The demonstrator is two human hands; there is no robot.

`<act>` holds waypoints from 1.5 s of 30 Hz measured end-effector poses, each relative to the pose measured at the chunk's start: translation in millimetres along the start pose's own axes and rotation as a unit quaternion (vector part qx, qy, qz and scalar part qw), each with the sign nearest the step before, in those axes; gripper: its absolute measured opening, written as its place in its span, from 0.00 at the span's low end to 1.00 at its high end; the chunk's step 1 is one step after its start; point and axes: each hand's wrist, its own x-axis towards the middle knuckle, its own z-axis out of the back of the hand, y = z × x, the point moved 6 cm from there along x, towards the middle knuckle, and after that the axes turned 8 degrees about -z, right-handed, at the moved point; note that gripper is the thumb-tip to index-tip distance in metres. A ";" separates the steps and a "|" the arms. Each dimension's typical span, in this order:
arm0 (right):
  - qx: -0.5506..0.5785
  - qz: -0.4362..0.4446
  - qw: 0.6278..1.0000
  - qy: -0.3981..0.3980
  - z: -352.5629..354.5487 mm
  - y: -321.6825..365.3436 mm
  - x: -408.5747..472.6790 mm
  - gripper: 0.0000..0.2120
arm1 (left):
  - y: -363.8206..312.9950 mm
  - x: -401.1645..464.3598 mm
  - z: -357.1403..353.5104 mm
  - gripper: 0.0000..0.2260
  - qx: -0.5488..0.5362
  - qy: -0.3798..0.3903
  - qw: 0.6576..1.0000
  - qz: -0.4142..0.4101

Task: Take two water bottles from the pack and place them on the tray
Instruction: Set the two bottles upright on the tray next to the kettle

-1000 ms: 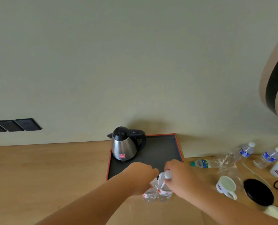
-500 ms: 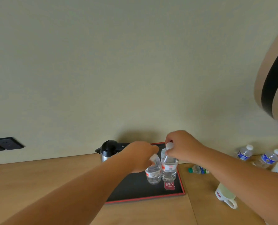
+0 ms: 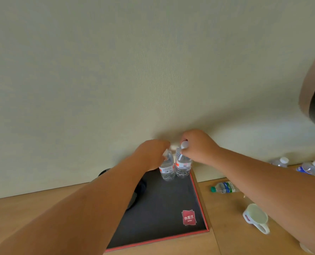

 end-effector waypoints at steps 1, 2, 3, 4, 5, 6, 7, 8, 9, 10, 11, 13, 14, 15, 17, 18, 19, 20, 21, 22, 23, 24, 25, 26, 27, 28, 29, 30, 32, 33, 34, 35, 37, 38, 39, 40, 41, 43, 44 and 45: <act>-0.003 0.002 1.000 -0.004 -0.3 -1.2 4.5 0.08 | 1.1 5.9 -0.8 0.12 -0.006 -0.005 1.000 -0.001; -0.010 0.004 1.000 -0.009 -1.2 -2.3 8.5 0.07 | 1.2 11.4 -2.0 0.11 -0.006 -0.006 1.000 -0.005; -0.018 0.008 1.000 -0.014 -3.1 -2.8 11.5 0.05 | 0.7 16.3 -2.9 0.11 -0.002 -0.004 1.000 -0.010; -0.027 0.013 0.999 -0.018 -6.4 -3.2 13.5 0.06 | -0.2 20.4 -3.7 0.11 0.003 -0.003 1.000 -0.014; -0.040 0.019 0.999 -0.018 -10.9 -3.5 14.0 0.08 | -1.4 23.2 -4.3 0.11 0.007 -0.002 1.000 -0.019; -0.052 0.026 0.998 -0.017 -15.4 -3.6 13.3 0.08 | -2.3 25.1 -5.7 0.12 0.011 0.000 1.000 -0.026; -0.061 0.037 0.997 -0.018 -19.6 -3.2 12.1 0.08 | -3.1 25.7 -7.9 0.11 0.018 0.005 0.999 -0.033; -0.069 0.049 0.996 -0.021 -22.8 -2.4 10.2 0.08 | -4.0 24.8 -11.0 0.11 0.029 0.013 0.999 -0.040; -0.075 0.061 0.995 -0.026 -25.2 -1.8 9.6 0.08 | -4.0 23.5 -14.2 0.12 0.040 0.020 0.998 -0.043; -0.082 0.069 0.994 -0.031 -27.0 -1.0 9.1 0.07 | -3.4 21.8 -16.9 0.13 0.051 0.025 0.997 -0.044; -0.088 0.075 0.993 -0.037 -27.9 0.0 8.3 0.07 | -2.7 20.7 -18.5 0.15 0.057 0.025 0.997 -0.044; -0.091 0.079 0.992 -0.039 -30.0 2.4 6.3 0.07 | -2.1 18.0 -20.4 0.17 0.061 0.017 0.997 -0.042; -0.094 0.079 0.992 -0.037 -30.5 2.9 4.9 0.06 | -3.5 16.7 -21.3 0.16 0.062 0.012 0.997 -0.040; -0.094 0.078 0.992 -0.036 -30.8 3.0 4.2 0.06 | -4.6 15.0 -21.4 0.16 0.065 0.012 0.997 -0.040; -0.094 0.070 0.992 -0.039 -29.1 1.4 3.5 0.06 | -6.2 11.1 -21.2 0.15 0.084 0.028 0.995 -0.052; -0.096 0.065 0.992 -0.042 -27.8 1.8 2.8 0.07 | -7.1 8.6 -21.3 0.15 0.098 0.040 0.992 -0.066; -0.102 0.061 0.992 -0.046 -26.6 3.5 1.8 0.07 | -7.6 5.7 -20.8 0.16 0.113 0.051 0.989 -0.086; -0.107 0.057 0.991 -0.050 -25.4 5.5 0.3 0.10 | -7.7 2.8 -19.5 0.18 0.129 0.061 0.984 -0.104; -0.108 0.050 0.991 -0.055 -23.9 7.6 -1.2 0.13 | -7.3 0.6 -17.0 0.20 0.144 0.065 0.980 -0.119; -0.106 0.041 0.992 -0.060 -22.0 9.1 -2.5 0.17 | -7.0 -0.8 -14.1 0.21 0.160 0.064 0.976 -0.133; -0.105 0.029 0.992 -0.067 -20.0 10.4 -3.2 0.18 | -7.3 -1.5 -10.6 0.21 0.178 0.060 0.971 -0.146; -0.109 0.016 0.991 -0.072 -17.7 11.5 -3.3 0.17 | -8.3 -1.5 -6.8 0.21 0.198 0.055 0.965 -0.161; -0.118 0.003 0.990 -0.074 -16.0 11.9 -2.7 0.15 | -9.7 -1.0 -3.8 0.20 0.217 0.049 0.959 -0.175; -0.126 -0.009 0.989 -0.075 -14.8 12.0 -2.5 0.15 | -11.3 -0.1 -1.5 0.20 0.233 0.046 0.954 -0.184; -0.133 -0.020 0.988 -0.074 -14.6 11.9 -2.4 0.15 | -12.5 0.9 -0.5 0.19 0.250 0.050 0.949 -0.185; -0.139 -0.029 0.987 -0.072 -15.0 11.4 -2.3 0.15 | -14.2 2.2 -0.3 0.17 0.266 0.058 0.945 -0.179; -0.145 -0.035 0.987 -0.067 -15.6 10.7 -2.4 0.15 | -16.6 3.8 -0.6 0.16 0.277 0.066 0.943 -0.172; -0.148 -0.038 0.986 -0.059 -16.5 10.2 -2.4 0.15 | -19.6 5.5 -1.1 0.14 0.278 0.074 0.944 -0.164; -0.159 -0.036 0.986 -0.043 -17.8 10.3 -1.5 0.15 | -24.0 8.0 -2.8 0.11 0.261 0.086 0.950 -0.146; -0.167 -0.034 0.985 -0.034 -18.0 10.5 -0.7 0.14 | -23.4 9.0 -3.8 0.09 0.252 0.091 0.954 -0.134; -0.173 -0.031 0.984 -0.022 -17.9 10.6 0.6 0.14 | -20.1 10.0 -4.0 0.08 0.240 0.093 0.959 -0.117; -0.181 -0.026 0.983 -0.008 -17.8 10.4 2.0 0.13 | -15.1 11.4 -4.0 0.07 0.226 0.092 0.965 -0.094; -0.201 0.003 0.979 0.023 -16.4 11.6 3.4 0.11 | -2.0 12.3 -2.9 0.10 0.180 0.083 0.980 -0.036; -0.212 0.030 0.976 0.038 -15.8 13.2 3.1 0.10 | 4.0 11.6 -2.9 0.13 0.143 0.076 0.987 -0.003; -0.225 0.060 0.971 0.052 -16.0 14.4 2.5 0.09 | 9.4 10.7 -4.0 0.15 0.107 0.067 0.992 0.026; -0.235 0.085 0.966 0.062 -16.5 15.7 1.2 0.09 | 13.3 9.6 -5.5 0.17 0.078 0.058 0.994 0.048; -0.244 0.103 0.962 0.070 -17.7 16.5 0.0 0.08 | 15.4 8.5 -7.3 0.17 0.057 0.048 0.995 0.061; -0.252 0.125 0.957 0.072 -20.6 18.7 -1.2 0.05 | 13.6 6.6 -10.8 0.17 0.035 0.038 0.996 0.068; -0.252 0.131 0.956 0.066 -21.6 20.0 -1.7 0.04 | 10.1 5.9 -13.1 0.16 0.034 0.042 0.997 0.062; -0.250 0.132 0.957 0.058 -22.9 20.7 -1.6 0.07 | 5.9 5.9 -15.5 0.15 0.041 0.047 0.997 0.052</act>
